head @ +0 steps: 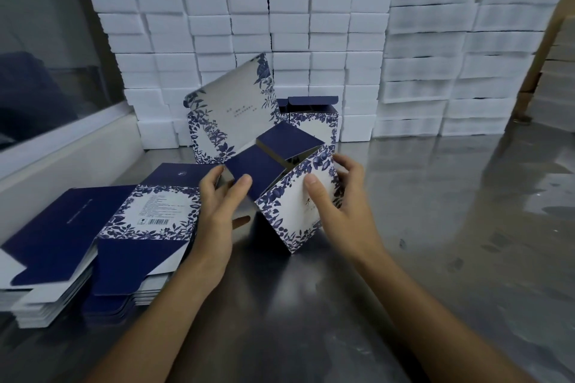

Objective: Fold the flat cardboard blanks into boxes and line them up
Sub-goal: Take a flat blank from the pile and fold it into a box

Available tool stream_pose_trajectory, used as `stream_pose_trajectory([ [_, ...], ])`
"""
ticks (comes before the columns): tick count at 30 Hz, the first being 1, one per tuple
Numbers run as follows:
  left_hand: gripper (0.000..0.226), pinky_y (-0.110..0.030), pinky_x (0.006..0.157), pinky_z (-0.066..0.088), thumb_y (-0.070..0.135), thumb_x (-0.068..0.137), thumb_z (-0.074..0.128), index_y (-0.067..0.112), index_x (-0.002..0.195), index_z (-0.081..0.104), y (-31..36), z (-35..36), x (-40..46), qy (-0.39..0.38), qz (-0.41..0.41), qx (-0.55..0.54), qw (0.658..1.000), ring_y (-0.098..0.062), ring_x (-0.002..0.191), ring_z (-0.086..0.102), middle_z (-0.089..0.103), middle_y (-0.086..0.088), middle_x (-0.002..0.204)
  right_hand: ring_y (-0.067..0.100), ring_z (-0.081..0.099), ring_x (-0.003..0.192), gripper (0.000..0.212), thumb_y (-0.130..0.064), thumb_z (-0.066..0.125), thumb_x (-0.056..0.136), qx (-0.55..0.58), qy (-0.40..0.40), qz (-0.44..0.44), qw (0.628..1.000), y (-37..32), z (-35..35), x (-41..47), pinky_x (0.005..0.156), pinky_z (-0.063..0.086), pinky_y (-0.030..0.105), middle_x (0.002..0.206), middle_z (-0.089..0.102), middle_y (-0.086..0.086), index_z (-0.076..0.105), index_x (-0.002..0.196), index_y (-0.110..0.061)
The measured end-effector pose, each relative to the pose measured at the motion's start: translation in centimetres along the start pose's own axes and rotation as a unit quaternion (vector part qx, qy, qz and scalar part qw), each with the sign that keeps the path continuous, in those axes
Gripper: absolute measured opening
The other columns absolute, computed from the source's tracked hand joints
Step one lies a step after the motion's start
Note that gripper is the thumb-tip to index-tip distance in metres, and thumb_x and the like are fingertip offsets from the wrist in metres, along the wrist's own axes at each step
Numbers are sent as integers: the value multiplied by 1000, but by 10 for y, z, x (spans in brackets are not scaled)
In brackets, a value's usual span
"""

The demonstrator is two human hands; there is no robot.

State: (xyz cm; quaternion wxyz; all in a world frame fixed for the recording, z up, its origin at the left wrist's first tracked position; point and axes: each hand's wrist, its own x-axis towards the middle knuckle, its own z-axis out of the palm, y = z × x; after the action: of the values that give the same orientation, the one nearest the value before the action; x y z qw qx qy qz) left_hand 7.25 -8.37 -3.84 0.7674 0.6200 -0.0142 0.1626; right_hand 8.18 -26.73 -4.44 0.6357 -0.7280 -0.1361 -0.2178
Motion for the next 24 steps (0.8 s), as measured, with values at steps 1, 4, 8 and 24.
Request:
stream_pose_trajectory([
  [1,56,-38,89,48,51,74,64,37,125,47,1,-1,1,9,7,5,1000,-8,107,63,67,12,116,-1,58,116,58,-66,63,83,4,9,11,1000,1,0,1,96,52,27,129,58,-17,37,130,-45],
  [4,36,-37,81,47,51,80,55,34,112,56,3,-1,1,28,31,20,999,-10,99,61,66,6,111,4,57,117,36,-52,66,91,28,39,40,998,2,-2,4,102,51,37,124,56,-14,43,116,-42],
  [8,24,-39,75,51,27,105,40,29,100,63,5,-1,1,65,47,65,995,-11,82,64,71,10,89,7,61,117,36,-59,54,94,19,14,68,997,-1,-2,3,99,54,40,122,65,-14,59,117,-32],
  [24,70,-14,70,53,47,73,80,46,130,40,5,3,-6,-11,116,73,990,-2,97,67,63,1,119,9,65,106,14,-26,62,99,82,76,40,993,-7,-4,7,76,56,22,109,65,-15,53,107,-32],
])
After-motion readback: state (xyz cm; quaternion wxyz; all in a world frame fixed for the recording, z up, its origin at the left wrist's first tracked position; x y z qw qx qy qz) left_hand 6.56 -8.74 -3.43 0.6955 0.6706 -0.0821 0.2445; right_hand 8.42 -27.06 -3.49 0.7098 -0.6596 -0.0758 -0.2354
